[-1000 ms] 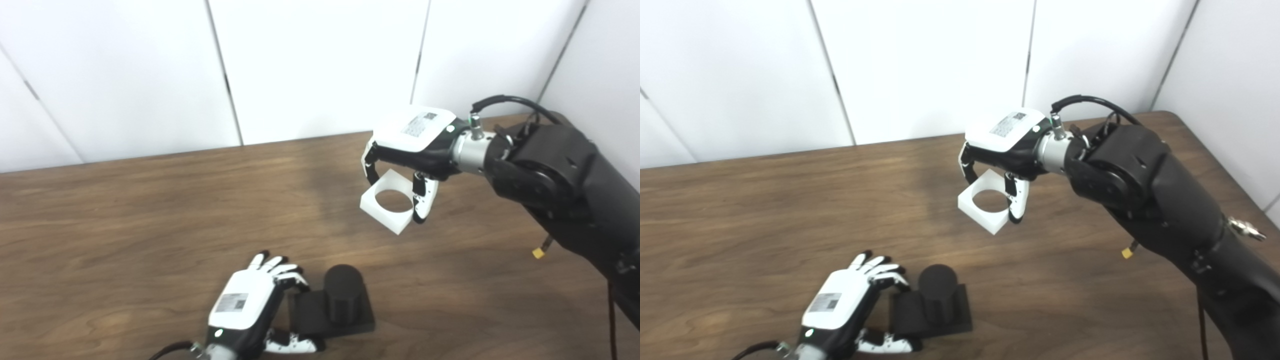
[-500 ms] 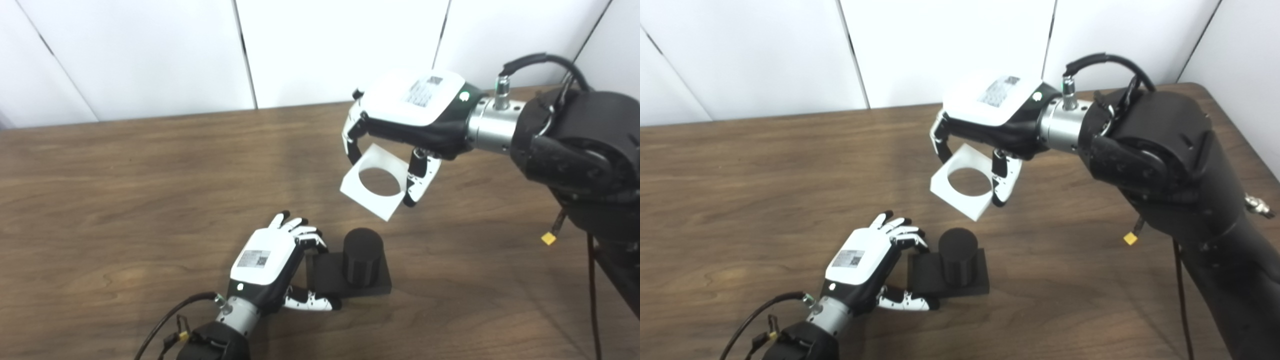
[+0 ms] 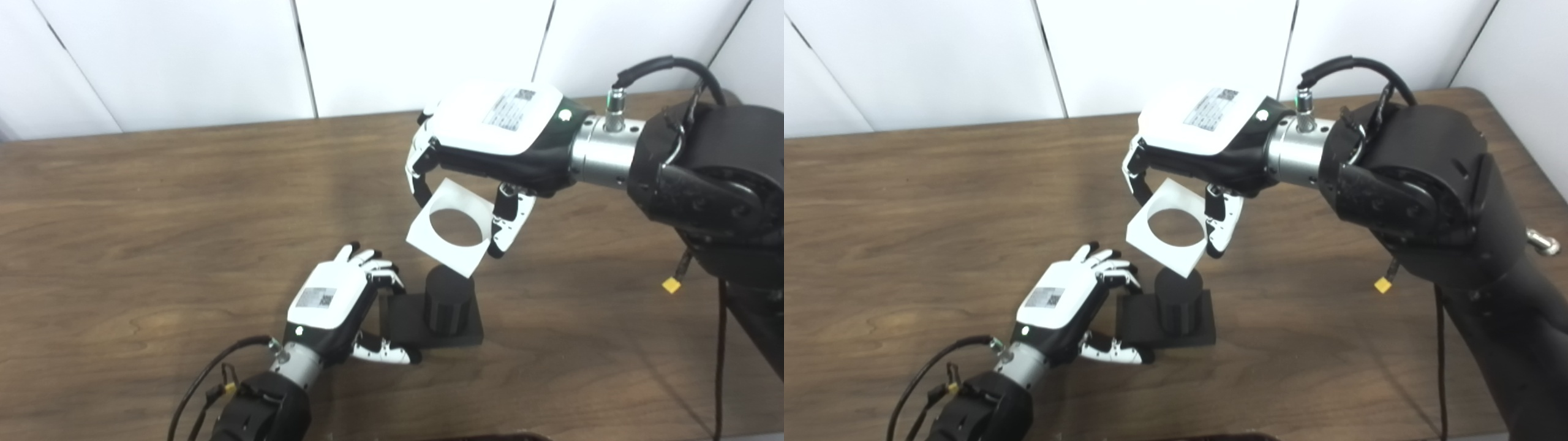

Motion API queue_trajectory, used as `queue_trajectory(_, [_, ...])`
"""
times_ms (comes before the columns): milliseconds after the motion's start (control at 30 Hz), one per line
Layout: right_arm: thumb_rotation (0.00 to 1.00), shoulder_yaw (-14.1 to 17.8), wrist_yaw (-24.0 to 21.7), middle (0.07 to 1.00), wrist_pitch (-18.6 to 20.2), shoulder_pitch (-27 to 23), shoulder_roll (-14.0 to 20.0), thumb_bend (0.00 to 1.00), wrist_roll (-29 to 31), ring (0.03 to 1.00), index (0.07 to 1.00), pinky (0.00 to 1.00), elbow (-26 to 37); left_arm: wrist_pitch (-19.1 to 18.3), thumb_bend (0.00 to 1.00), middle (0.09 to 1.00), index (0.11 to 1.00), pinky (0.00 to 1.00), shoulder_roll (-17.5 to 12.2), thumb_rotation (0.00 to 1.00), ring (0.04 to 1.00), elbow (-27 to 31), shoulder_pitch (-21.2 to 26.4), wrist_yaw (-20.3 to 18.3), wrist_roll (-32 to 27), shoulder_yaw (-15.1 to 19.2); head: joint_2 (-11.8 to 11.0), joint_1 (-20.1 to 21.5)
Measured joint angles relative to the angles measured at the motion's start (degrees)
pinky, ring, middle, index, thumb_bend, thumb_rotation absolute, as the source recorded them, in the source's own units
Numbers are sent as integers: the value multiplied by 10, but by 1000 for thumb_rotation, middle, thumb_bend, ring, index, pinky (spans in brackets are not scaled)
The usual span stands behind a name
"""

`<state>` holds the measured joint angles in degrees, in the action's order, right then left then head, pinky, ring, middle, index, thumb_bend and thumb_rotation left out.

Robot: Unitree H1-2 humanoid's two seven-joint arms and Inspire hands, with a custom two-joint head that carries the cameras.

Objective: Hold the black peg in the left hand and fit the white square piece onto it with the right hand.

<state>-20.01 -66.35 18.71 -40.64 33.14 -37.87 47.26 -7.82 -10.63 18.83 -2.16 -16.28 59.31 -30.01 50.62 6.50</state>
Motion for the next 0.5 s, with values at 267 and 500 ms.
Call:
queue_trajectory(267, [134,-18,0,730,1,26,1,524,-15,798,483,891,0,-4,499,813,491,1000,0,63,912,2,0,-3,2,0,4,-2])
queue_trajectory(500, [133,-38,0,730,1,37,-2,523,-28,803,483,906,-12,-8,499,810,491,1000,0,64,910,11,0,-18,9,0,7,-2])
